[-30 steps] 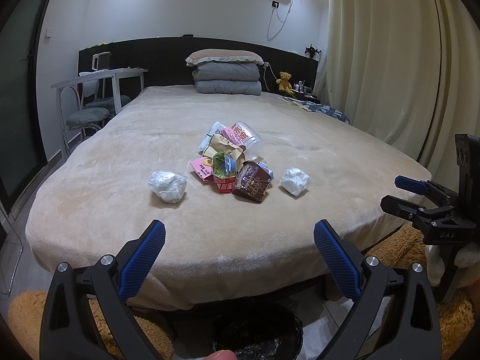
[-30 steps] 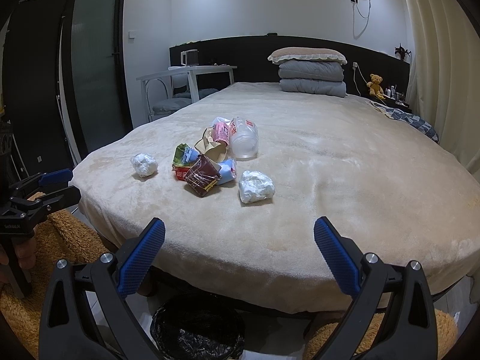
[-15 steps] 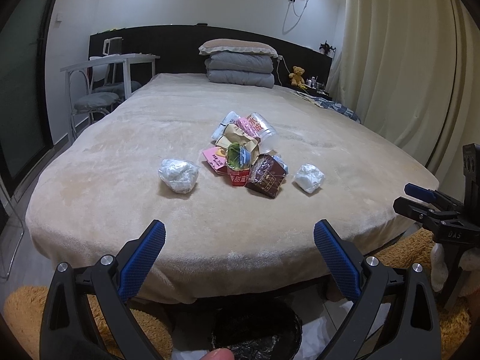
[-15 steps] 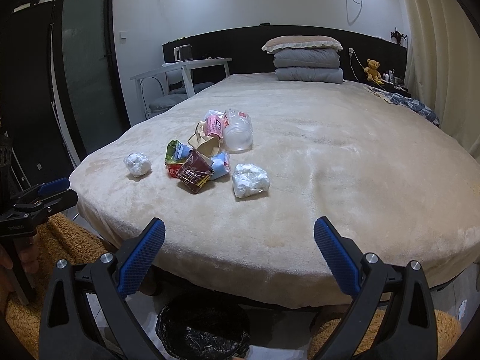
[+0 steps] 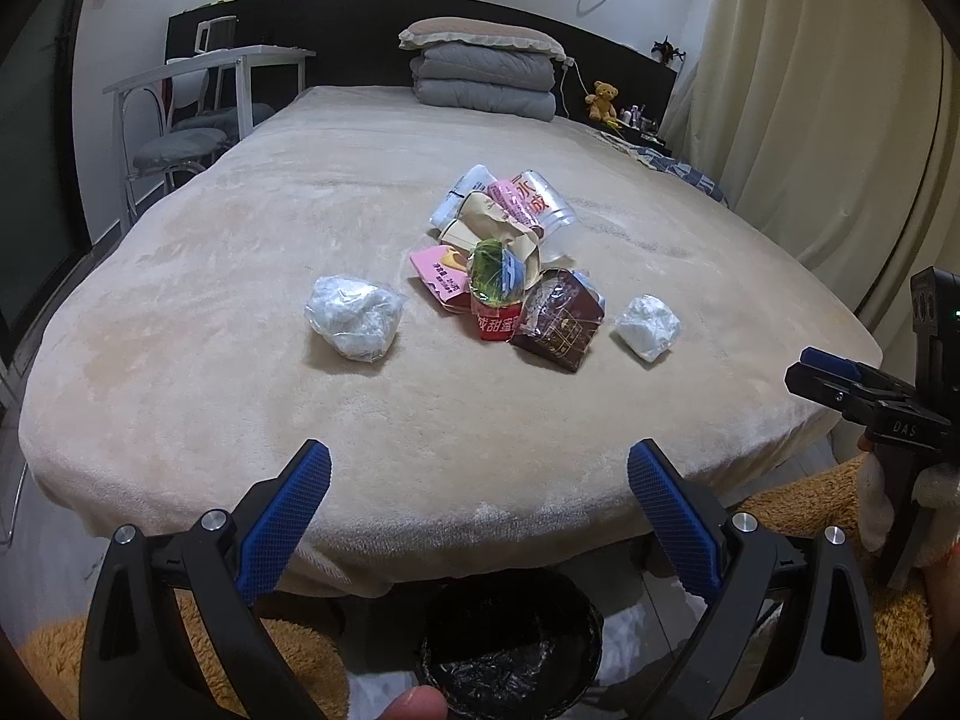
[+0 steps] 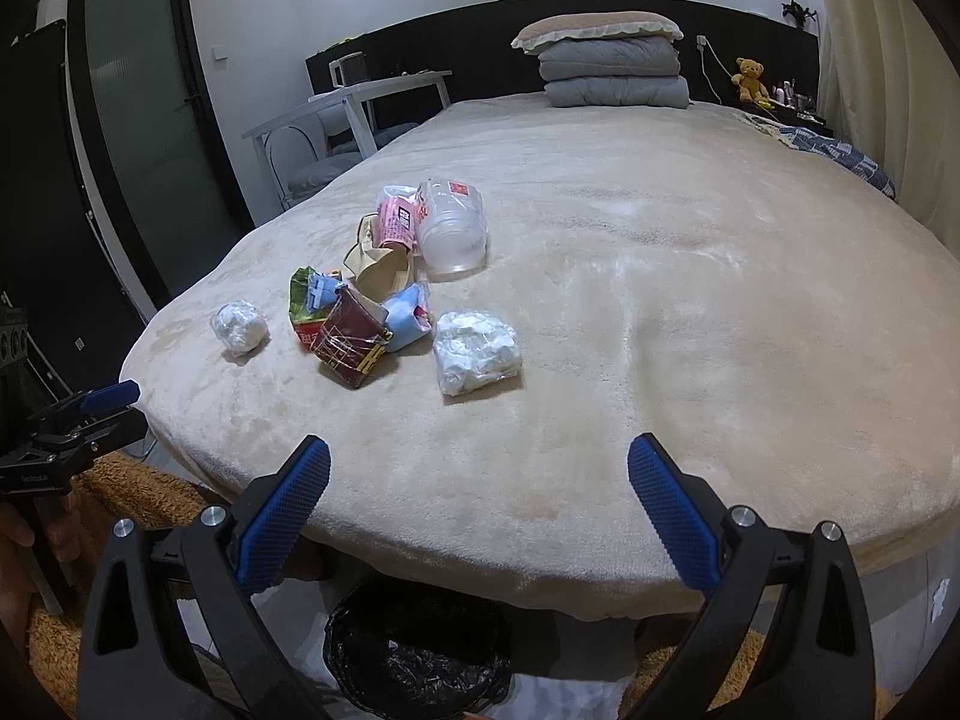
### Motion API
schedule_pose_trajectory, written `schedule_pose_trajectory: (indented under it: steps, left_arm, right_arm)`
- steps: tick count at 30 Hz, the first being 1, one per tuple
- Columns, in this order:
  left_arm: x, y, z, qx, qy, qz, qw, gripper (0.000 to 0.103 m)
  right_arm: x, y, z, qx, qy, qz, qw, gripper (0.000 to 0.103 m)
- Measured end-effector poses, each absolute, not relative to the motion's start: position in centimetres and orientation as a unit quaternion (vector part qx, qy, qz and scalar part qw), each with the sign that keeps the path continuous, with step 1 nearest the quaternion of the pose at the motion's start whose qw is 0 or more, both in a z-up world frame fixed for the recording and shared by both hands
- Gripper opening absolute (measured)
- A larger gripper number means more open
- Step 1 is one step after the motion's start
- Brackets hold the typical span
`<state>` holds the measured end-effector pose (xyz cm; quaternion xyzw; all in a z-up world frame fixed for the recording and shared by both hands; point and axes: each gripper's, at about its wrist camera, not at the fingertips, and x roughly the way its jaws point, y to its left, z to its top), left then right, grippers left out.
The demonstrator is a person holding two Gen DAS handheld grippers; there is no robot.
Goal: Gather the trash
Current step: 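Reach the left tool to the white plastic bag and close on it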
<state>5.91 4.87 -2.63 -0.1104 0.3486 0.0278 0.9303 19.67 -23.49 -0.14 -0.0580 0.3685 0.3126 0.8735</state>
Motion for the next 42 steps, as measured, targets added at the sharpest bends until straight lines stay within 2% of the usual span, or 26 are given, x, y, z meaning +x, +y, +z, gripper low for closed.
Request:
schedule_pose_trajectory:
  steps: [14,23,33,34,37,38,40,42]
  left_arm:
    - [12.7,9.3,-4.0,-0.071,0.418,0.062,0.903,0.096]
    - [17.0,11.1,-4.8,-0.036,0.444,0.060,0.893,0.096]
    - [19.2,12.6,-5.4,-0.043,0.452,0.059,0.889,0.095]
    - [19.2,12.7,-5.5,-0.047,0.453,0.056,0.888,0.094]
    - [19.4,12.8,-5.7,-0.050,0.457,0.051,0.886,0.078]
    - [19.5,12.7,-5.8,-0.047,0.458,0.052,0.886,0.076]
    - [19.6,12.6,-5.9,-0.045,0.459,0.048,0.886,0.064]
    - [19.7,12.3,-5.9,-0.039,0.459,0.051,0.886,0.056]
  right_arm:
    - [25.3,-18.7,-2.2,-0.103,0.393,0.344,0.847,0.099]
    - [29.0,-17.4,-3.6,-0.091,0.427,0.342,0.832,0.099]
    - [31.0,-15.8,-4.9,-0.111,0.442,0.344,0.821,0.099]
    - [31.0,-15.7,-5.0,-0.114,0.444,0.344,0.820,0.097]
    - [31.3,-15.4,-5.5,-0.123,0.452,0.341,0.815,0.088]
    - [31.3,-15.3,-5.6,-0.123,0.456,0.341,0.813,0.083]
    - [31.2,-15.0,-5.8,-0.130,0.460,0.343,0.809,0.074]
    - [30.9,-14.8,-5.9,-0.140,0.457,0.343,0.809,0.072]
